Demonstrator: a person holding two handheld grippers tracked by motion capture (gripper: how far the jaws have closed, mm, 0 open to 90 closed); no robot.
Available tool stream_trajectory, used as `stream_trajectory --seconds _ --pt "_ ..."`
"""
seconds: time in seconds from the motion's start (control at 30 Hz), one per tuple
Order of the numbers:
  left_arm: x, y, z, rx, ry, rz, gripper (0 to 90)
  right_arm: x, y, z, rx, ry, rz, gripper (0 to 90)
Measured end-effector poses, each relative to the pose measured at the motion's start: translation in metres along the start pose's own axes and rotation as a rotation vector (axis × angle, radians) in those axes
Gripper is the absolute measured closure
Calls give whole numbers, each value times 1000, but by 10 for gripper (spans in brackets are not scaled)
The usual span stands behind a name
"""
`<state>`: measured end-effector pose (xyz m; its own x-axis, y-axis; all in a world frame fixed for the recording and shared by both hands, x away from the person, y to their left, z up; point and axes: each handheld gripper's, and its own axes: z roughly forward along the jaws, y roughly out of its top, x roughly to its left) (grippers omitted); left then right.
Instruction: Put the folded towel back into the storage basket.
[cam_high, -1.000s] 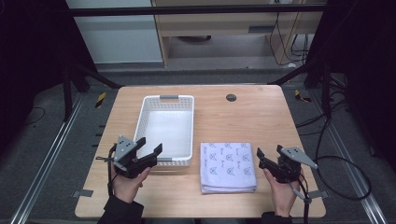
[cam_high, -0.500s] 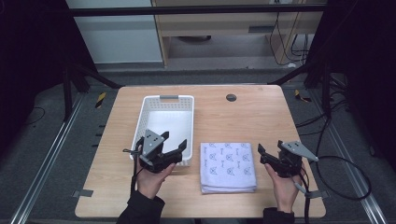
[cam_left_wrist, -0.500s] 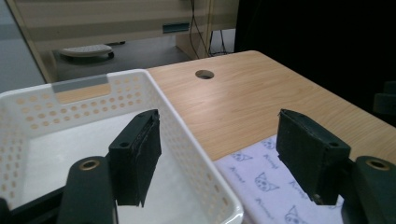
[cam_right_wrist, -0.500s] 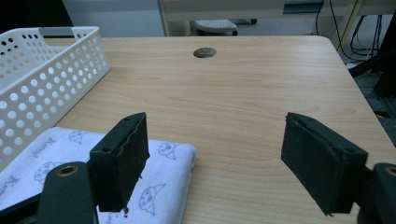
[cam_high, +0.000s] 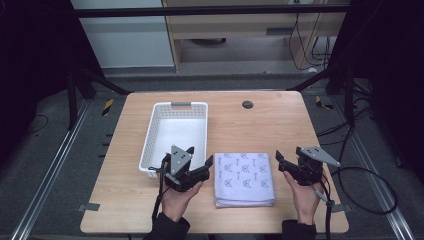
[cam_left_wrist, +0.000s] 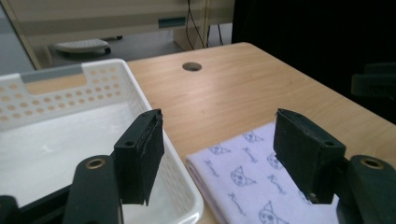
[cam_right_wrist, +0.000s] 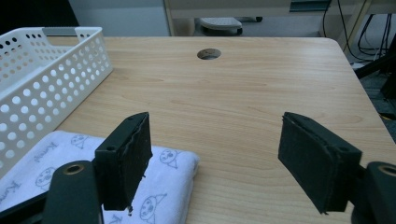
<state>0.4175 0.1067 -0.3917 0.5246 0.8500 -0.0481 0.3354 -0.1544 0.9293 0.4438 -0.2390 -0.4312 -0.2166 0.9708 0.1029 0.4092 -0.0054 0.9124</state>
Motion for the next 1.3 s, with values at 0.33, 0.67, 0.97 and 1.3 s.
stream_trajectory --seconds 0.33,0.67,0.97,1.3 --pt "-17 -24 4 59 -16 11 344 5 -4 11 37 32 -37 310" --pt "-26 -49 5 110 -28 6 377 8 -5 13 48 67 -37 324" --pt "-24 -70 11 178 -56 -30 440 9 -9 20 80 88 -40 339" --pt "-22 -86 23 233 -60 -58 452 8 -16 32 130 97 -36 372"
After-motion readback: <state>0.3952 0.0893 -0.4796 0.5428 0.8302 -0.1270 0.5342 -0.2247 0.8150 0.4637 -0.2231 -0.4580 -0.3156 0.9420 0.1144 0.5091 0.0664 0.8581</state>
